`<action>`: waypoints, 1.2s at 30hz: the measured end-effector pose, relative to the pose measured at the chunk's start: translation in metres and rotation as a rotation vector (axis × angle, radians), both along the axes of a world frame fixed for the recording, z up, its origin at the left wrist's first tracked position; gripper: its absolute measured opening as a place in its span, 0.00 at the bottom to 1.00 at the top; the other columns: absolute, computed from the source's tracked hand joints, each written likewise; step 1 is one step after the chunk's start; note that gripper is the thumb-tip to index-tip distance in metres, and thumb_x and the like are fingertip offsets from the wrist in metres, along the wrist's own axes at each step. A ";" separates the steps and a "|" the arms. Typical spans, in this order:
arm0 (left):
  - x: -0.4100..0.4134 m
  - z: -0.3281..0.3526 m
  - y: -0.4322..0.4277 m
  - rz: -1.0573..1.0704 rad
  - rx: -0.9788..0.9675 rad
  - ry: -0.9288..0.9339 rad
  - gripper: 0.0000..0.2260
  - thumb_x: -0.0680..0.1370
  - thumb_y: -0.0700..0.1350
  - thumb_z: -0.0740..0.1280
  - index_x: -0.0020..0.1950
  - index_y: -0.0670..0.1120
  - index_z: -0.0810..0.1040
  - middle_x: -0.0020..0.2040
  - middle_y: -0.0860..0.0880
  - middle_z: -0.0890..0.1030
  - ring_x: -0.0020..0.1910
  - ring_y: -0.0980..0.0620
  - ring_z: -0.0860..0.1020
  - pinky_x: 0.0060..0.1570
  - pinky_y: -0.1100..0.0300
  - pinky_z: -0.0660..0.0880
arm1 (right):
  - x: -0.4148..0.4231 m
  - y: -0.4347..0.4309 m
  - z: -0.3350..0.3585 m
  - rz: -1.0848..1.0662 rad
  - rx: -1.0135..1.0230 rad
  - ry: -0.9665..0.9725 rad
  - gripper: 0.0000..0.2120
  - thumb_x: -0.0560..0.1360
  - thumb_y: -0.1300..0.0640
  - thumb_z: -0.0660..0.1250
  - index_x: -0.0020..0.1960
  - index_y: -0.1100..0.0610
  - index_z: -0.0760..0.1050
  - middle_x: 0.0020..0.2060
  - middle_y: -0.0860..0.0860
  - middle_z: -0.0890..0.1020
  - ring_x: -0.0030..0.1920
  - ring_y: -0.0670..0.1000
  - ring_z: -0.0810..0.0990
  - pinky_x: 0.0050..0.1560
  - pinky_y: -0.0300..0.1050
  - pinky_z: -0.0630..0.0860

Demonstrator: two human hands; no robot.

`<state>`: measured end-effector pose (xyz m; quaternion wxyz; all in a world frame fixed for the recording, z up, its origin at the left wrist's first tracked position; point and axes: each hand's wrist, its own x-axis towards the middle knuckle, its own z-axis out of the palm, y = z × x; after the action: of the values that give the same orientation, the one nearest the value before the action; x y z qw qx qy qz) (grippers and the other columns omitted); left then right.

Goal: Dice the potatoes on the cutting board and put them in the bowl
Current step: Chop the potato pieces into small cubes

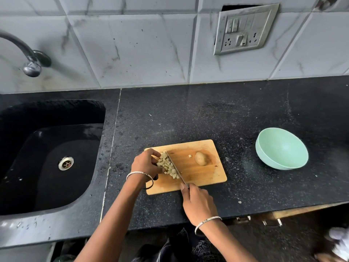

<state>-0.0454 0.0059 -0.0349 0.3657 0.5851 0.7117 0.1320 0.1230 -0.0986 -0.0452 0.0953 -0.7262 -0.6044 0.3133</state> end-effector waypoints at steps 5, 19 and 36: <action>0.005 -0.003 -0.004 0.009 0.077 -0.037 0.16 0.66 0.43 0.79 0.50 0.50 0.80 0.42 0.52 0.81 0.43 0.53 0.80 0.50 0.55 0.78 | 0.015 0.004 0.005 -0.068 0.041 -0.050 0.20 0.82 0.39 0.47 0.50 0.51 0.70 0.47 0.54 0.80 0.50 0.61 0.80 0.41 0.50 0.69; -0.004 0.007 -0.003 0.034 0.320 -0.115 0.09 0.71 0.43 0.74 0.48 0.56 0.80 0.42 0.56 0.82 0.42 0.58 0.80 0.46 0.57 0.78 | 0.018 0.003 -0.004 0.003 -0.077 0.002 0.22 0.81 0.39 0.48 0.52 0.51 0.75 0.46 0.53 0.81 0.49 0.59 0.80 0.47 0.51 0.75; 0.001 0.003 0.020 -0.337 0.321 0.330 0.07 0.72 0.51 0.73 0.47 0.62 0.82 0.51 0.61 0.82 0.57 0.53 0.75 0.52 0.52 0.64 | 0.067 0.011 0.027 0.041 -0.229 0.386 0.23 0.79 0.38 0.58 0.42 0.57 0.77 0.29 0.51 0.70 0.22 0.46 0.63 0.21 0.39 0.58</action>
<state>-0.0441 0.0257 -0.0323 0.1645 0.7592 0.6242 0.0834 0.1901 -0.0880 -0.0182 0.1196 -0.6464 -0.5502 0.5149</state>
